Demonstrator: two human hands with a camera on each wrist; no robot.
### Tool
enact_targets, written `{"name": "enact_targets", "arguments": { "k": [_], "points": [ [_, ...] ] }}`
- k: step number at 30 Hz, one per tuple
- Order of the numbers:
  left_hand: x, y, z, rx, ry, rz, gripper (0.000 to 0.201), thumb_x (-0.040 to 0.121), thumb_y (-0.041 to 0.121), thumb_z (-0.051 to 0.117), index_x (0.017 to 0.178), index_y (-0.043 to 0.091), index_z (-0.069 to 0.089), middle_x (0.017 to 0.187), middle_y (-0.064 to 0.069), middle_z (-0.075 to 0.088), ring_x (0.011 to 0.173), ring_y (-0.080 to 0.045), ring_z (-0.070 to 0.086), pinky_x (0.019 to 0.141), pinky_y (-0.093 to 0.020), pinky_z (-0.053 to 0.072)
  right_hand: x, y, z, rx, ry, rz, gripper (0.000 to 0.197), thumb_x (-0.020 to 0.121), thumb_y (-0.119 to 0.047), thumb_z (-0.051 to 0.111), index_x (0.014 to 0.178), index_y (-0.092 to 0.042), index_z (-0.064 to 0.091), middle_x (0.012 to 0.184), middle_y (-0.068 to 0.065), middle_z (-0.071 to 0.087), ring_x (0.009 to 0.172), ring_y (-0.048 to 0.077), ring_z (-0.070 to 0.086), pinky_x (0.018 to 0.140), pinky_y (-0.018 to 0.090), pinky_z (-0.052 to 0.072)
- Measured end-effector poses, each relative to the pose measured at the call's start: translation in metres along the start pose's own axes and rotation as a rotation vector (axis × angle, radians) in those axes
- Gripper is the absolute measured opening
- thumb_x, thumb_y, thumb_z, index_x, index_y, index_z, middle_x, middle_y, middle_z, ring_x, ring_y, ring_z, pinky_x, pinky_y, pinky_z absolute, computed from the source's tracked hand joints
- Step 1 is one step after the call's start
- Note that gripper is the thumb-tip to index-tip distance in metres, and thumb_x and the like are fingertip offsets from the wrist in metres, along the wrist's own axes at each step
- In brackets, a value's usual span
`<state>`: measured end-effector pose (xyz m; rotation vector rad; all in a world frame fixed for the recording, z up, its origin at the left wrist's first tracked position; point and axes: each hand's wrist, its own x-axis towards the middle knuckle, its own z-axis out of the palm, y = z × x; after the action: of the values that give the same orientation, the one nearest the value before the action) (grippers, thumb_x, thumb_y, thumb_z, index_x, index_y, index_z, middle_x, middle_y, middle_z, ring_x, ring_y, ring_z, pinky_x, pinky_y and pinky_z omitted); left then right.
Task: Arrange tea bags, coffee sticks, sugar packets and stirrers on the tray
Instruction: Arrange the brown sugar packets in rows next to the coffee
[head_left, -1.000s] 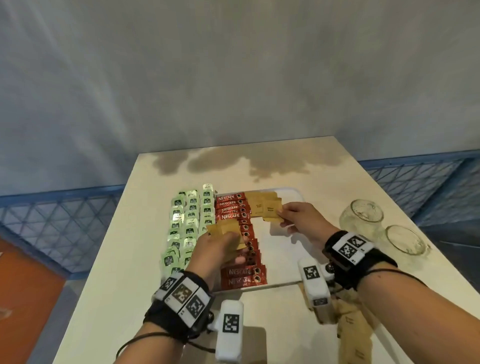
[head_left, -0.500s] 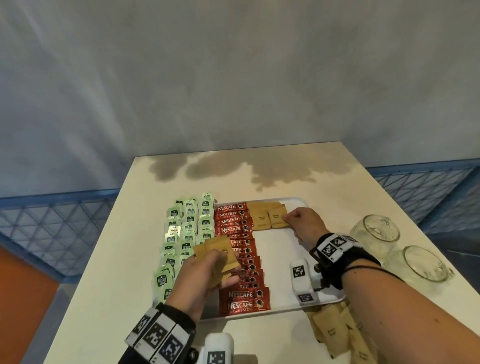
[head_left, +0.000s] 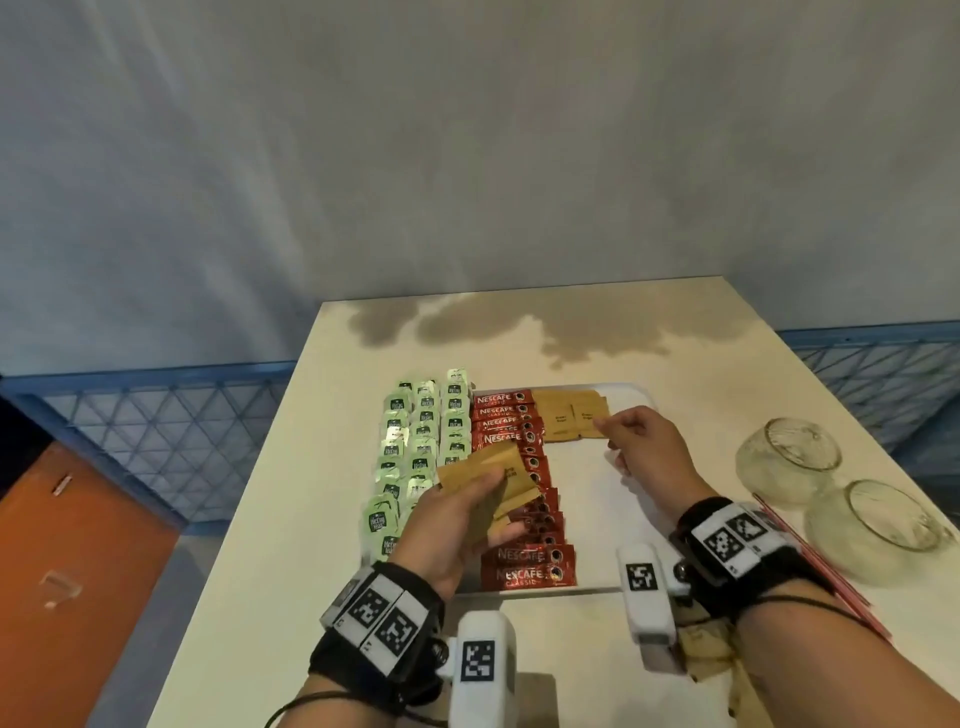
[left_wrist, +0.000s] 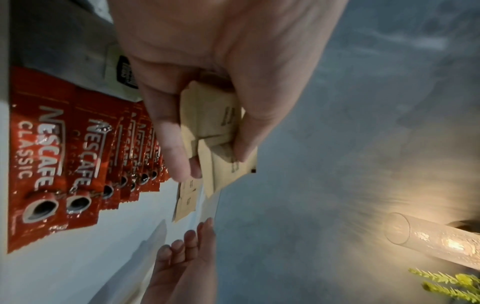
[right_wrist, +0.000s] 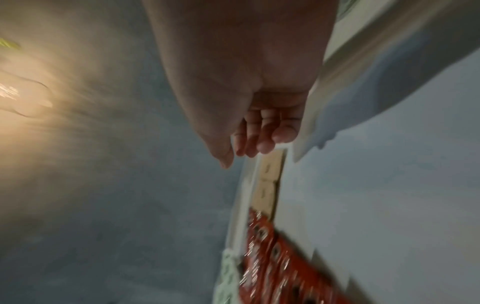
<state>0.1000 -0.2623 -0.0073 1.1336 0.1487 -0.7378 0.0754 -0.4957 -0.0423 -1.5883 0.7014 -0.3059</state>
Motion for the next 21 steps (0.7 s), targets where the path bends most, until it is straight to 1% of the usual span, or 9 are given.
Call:
{"name": "enact_targets", "arguments": {
  "k": [2, 4, 6, 10, 14, 16, 18, 19, 21],
  "points": [
    [-0.004, -0.001, 0.004, 0.03, 0.02, 0.024, 0.025, 0.087, 0.016, 0.068, 0.112, 0.01, 0.067, 0.1, -0.007, 0.076, 0.088, -0.019, 0.074, 0.067, -0.031, 0.062, -0.038, -0.012, 0.006, 0.029, -0.127, -0.031, 0.02, 0.09, -0.032, 0.068, 0.089, -0.012, 0.064, 0.076, 0.001, 0.059, 0.061, 0.016, 0.048, 0.054, 0.031, 0.037],
    [-0.009, -0.003, 0.008, 0.052, 0.053, 0.044, 0.027, 0.085, 0.018, 0.071, 0.111, 0.011, 0.068, 0.097, -0.006, 0.076, 0.086, -0.018, 0.073, 0.063, -0.027, 0.059, -0.068, -0.02, 0.013, 0.014, -0.255, -0.056, 0.023, 0.089, -0.035, 0.069, 0.093, -0.012, 0.07, 0.077, 0.001, 0.064, 0.064, 0.015, 0.054, 0.059, 0.031, 0.044],
    [-0.014, -0.004, 0.012, 0.071, 0.076, 0.065, 0.029, 0.085, 0.02, 0.073, 0.112, 0.012, 0.069, 0.1, -0.006, 0.074, 0.089, -0.017, 0.07, 0.062, -0.024, 0.057, -0.085, -0.024, 0.019, -0.012, -0.33, -0.084, 0.017, 0.087, -0.032, 0.072, 0.092, -0.016, 0.073, 0.079, 0.001, 0.069, 0.065, 0.014, 0.059, 0.061, 0.028, 0.049],
    [-0.024, -0.01, 0.015, 0.097, 0.068, 0.078, 0.033, 0.083, 0.026, 0.075, 0.114, 0.015, 0.07, 0.105, -0.007, 0.073, 0.091, -0.017, 0.069, 0.065, -0.025, 0.057, -0.099, -0.025, 0.024, -0.076, -0.33, -0.137, 0.006, 0.085, -0.021, 0.075, 0.089, -0.017, 0.071, 0.077, -0.004, 0.071, 0.069, 0.007, 0.062, 0.063, 0.022, 0.05],
    [-0.036, -0.014, 0.008, 0.303, 0.062, 0.086, 0.026, 0.085, 0.029, 0.074, 0.108, 0.017, 0.07, 0.101, -0.006, 0.075, 0.09, -0.02, 0.072, 0.073, -0.033, 0.061, -0.108, -0.032, 0.016, -0.08, -0.291, -0.163, 0.008, 0.085, -0.015, 0.073, 0.085, -0.011, 0.067, 0.079, 0.001, 0.072, 0.073, 0.011, 0.065, 0.062, 0.02, 0.048],
    [-0.039, -0.011, 0.003, 0.374, 0.122, 0.168, 0.024, 0.086, 0.029, 0.073, 0.107, 0.018, 0.069, 0.1, -0.003, 0.075, 0.089, -0.02, 0.072, 0.066, -0.028, 0.059, -0.109, -0.038, 0.008, -0.139, -0.293, -0.185, 0.009, 0.083, -0.011, 0.073, 0.082, -0.01, 0.064, 0.082, 0.006, 0.073, 0.075, 0.016, 0.066, 0.064, 0.024, 0.05],
    [-0.041, -0.003, 0.0, 0.444, 0.171, 0.307, 0.023, 0.086, 0.029, 0.073, 0.106, 0.019, 0.07, 0.097, -0.001, 0.075, 0.088, -0.019, 0.07, 0.061, -0.025, 0.052, -0.108, -0.045, -0.001, -0.289, -0.318, -0.231, 0.011, 0.08, -0.009, 0.073, 0.08, -0.01, 0.063, 0.081, 0.007, 0.073, 0.075, 0.019, 0.066, 0.068, 0.034, 0.052],
    [-0.043, 0.003, 0.001, 0.487, 0.172, 0.372, 0.02, 0.085, 0.028, 0.073, 0.104, 0.021, 0.072, 0.096, 0.001, 0.075, 0.09, -0.018, 0.07, 0.064, -0.025, 0.051, -0.107, -0.05, -0.006, -0.37, -0.34, -0.256, 0.01, 0.078, -0.01, 0.074, 0.081, -0.011, 0.064, 0.08, 0.005, 0.072, 0.075, 0.021, 0.066, 0.07, 0.037, 0.053],
    [-0.046, 0.013, 0.006, 0.621, 0.125, 0.438, 0.015, 0.085, 0.028, 0.074, 0.1, 0.027, 0.074, 0.092, 0.007, 0.075, 0.088, -0.014, 0.069, 0.07, -0.028, 0.053, -0.105, -0.062, -0.011, -0.485, -0.393, -0.292, 0.006, 0.078, -0.012, 0.074, 0.081, -0.014, 0.068, 0.079, 0.002, 0.071, 0.078, 0.023, 0.067, 0.076, 0.039, 0.055]
  ]
}}
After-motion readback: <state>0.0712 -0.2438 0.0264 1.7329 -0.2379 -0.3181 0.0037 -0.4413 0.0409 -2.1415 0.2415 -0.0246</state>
